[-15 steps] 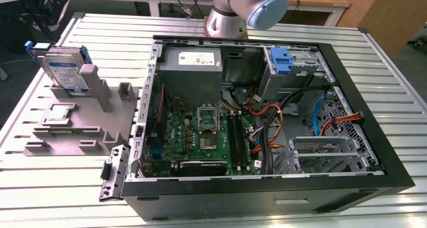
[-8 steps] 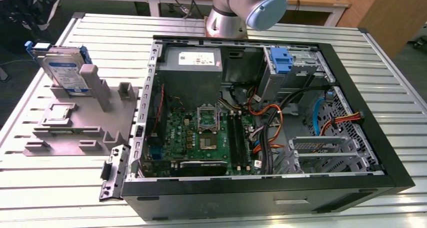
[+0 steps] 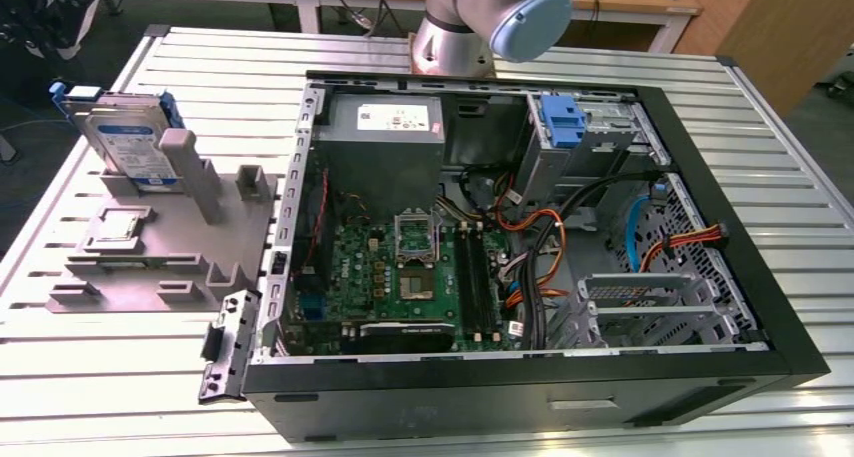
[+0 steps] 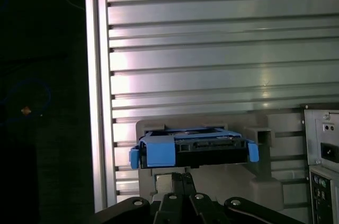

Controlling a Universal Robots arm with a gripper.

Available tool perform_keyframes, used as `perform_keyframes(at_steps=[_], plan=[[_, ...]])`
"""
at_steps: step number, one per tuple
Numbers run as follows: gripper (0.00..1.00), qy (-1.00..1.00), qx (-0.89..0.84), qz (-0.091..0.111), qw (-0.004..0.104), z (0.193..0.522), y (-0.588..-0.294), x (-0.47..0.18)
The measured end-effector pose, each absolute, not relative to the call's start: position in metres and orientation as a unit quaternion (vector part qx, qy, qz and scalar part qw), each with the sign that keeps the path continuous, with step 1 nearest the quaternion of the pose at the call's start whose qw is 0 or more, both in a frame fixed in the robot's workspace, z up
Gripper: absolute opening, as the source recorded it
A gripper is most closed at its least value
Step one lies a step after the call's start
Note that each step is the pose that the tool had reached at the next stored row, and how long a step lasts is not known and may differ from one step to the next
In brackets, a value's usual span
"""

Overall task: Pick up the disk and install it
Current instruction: 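Reach for the disk, then pick up the disk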

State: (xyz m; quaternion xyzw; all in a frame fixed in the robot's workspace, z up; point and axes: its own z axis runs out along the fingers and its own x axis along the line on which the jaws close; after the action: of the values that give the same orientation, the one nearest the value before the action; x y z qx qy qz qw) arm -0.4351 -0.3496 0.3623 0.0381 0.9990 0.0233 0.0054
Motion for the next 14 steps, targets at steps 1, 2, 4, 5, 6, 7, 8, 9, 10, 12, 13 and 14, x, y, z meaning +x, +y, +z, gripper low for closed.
perform_keyframes(at_steps=[1, 2, 4, 5, 6, 7, 8, 9, 10, 12, 13, 14], plan=[[0.1, 0.999, 0.038, 0.024, 0.005, 0.3623, -0.3495, -0.4352], [0.1, 0.999, 0.038, 0.024, 0.005, 0.3624, -0.3496, -0.4352], [0.1, 0.999, 0.038, 0.024, 0.005, 0.3624, -0.3495, -0.4352], [0.1, 0.999, 0.038, 0.024, 0.005, 0.3623, -0.3496, -0.4352], [0.1, 0.999, 0.038, 0.025, 0.005, 0.3623, -0.3496, -0.4352], [0.1, 0.999, 0.038, 0.025, 0.005, 0.3624, -0.3496, -0.4352], [0.1, 0.999, 0.038, 0.026, 0.005, 0.3623, -0.3496, -0.4352], [0.1, 0.999, 0.038, 0.026, 0.005, 0.3624, -0.3496, -0.4352], [0.1, 0.999, 0.038, 0.027, 0.005, 0.3623, -0.3496, -0.4352], [0.1, 0.999, 0.038, 0.027, 0.005, 0.3623, -0.3495, -0.4352], [0.1, 0.999, 0.038, 0.027, 0.005, 0.3624, -0.3496, -0.4352], [0.1, 0.999, 0.038, 0.027, 0.005, 0.3624, -0.3496, -0.4352]])
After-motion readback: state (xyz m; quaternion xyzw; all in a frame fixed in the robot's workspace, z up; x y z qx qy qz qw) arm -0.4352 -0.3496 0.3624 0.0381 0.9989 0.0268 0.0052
